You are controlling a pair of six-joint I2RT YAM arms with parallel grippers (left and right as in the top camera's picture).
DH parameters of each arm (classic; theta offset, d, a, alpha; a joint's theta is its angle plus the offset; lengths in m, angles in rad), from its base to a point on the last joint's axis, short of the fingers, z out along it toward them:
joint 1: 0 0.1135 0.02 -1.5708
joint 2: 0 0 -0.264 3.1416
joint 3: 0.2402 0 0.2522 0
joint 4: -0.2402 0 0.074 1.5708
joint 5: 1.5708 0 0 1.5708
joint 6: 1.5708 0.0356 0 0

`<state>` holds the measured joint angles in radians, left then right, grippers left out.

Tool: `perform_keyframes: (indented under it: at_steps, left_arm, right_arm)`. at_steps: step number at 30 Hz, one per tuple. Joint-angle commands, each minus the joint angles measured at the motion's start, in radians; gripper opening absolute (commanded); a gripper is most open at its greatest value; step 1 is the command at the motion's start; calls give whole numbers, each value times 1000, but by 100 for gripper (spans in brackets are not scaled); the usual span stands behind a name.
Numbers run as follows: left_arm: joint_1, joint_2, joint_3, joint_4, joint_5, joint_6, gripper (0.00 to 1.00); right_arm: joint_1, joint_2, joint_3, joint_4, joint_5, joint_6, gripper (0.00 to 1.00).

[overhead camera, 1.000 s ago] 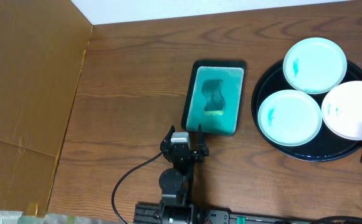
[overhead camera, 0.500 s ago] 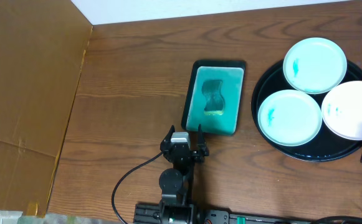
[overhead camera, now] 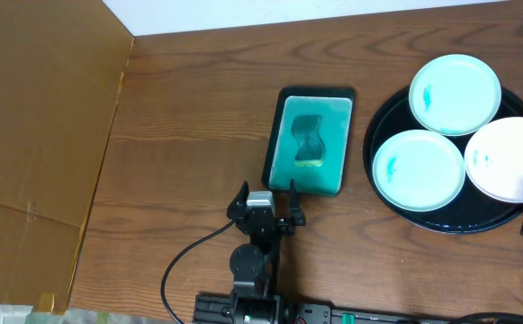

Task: Clean dirty plates on tray and stack at the side
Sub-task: 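Move the left gripper over the sponge in the green tray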

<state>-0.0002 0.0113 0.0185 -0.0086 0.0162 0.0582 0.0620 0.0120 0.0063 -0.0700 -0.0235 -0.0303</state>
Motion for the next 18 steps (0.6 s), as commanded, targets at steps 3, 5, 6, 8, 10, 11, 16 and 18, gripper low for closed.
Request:
perform_keyframes:
  at_steps: [3, 5, 6, 8, 10, 11, 16, 18]
  left_arm:
    - [5, -7, -14, 150, 117, -68, 100]
    - [5, -7, -14, 196, 158, -67, 100]
    - [5, -7, -14, 219, 169, -67, 100]
    - [5, -7, -14, 285, 179, -67, 100]
    - [5, -7, -14, 373, 179, -67, 100]
    - [5, -7, -14, 425, 178, -67, 100]
    - [5, 22, 30, 569, 153, -67, 100]
    - [5, 68, 87, 564, 132, -66, 100]
  right_arm:
    - [-4, -6, -1, -5, -4, -8, 99]
    - [-4, -6, -1, -5, -4, -8, 99]
    - [-4, -6, -1, -5, -4, -8, 99]
    - [-4, -6, -1, -5, -4, -8, 99]
    - [-4, -6, -1, -5, -4, -8, 99]
    - [-4, -6, -1, -5, -4, -8, 99]
    - [-4, -6, -1, -5, -4, -8, 99]
    - [-4, -6, -1, -5, -4, -8, 99]
